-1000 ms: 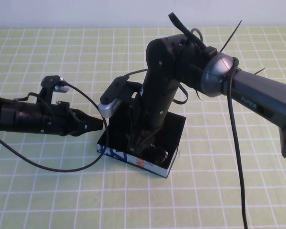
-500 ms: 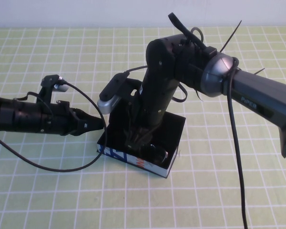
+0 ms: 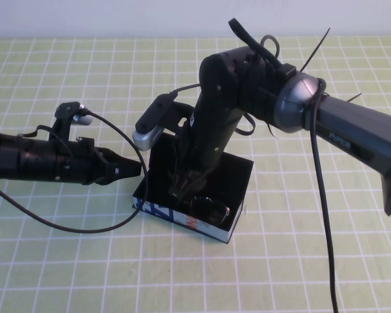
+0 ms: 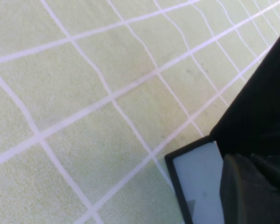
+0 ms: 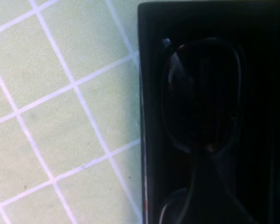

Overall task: Take glasses out of glasses case
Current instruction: Pick up the glasses from the glasses case

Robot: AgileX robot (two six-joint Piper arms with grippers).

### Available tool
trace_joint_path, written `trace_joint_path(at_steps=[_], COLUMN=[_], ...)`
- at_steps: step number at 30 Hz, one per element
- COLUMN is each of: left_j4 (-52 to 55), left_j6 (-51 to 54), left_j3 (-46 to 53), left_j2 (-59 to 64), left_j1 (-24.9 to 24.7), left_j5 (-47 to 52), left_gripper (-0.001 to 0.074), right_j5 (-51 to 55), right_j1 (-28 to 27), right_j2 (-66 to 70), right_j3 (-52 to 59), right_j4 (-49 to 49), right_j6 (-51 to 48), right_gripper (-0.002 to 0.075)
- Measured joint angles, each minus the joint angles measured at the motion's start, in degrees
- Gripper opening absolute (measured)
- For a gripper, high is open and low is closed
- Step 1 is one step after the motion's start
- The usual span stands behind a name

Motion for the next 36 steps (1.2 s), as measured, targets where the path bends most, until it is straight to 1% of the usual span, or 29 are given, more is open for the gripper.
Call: trace_joint_path(at_steps=[5,17,30,36], left_j4=[0.00,0.00,0.00,0.00], left_j6=[0.00,0.10,0.47,0.51], left_j3=[0.00,0.00,0.00,0.00], left_j2=[0.00,0.00,0.00,0.00], left_j1=[0.00,0.00,0.00,0.00], left_j5=[-0.14,-0.14,-0.14,-0.16], left_gripper=[-0.0004,-0.0004,-0.0004,-0.0004], right_j5=[0.26,0.52,2.34,4.80], right_j1=[0.00,0.00,0.00,0.00], right_j2=[0.90,1.45,1.81,2.59], right_j3=[0.00,0.00,-0.56,-0.45], right_j4=[-0.26,-1.58,-0.47,0.70], right_j6=[0.00,0.00,0.00,0.00], right_gripper=[0.0304,0.0358,0.0362,0.0362])
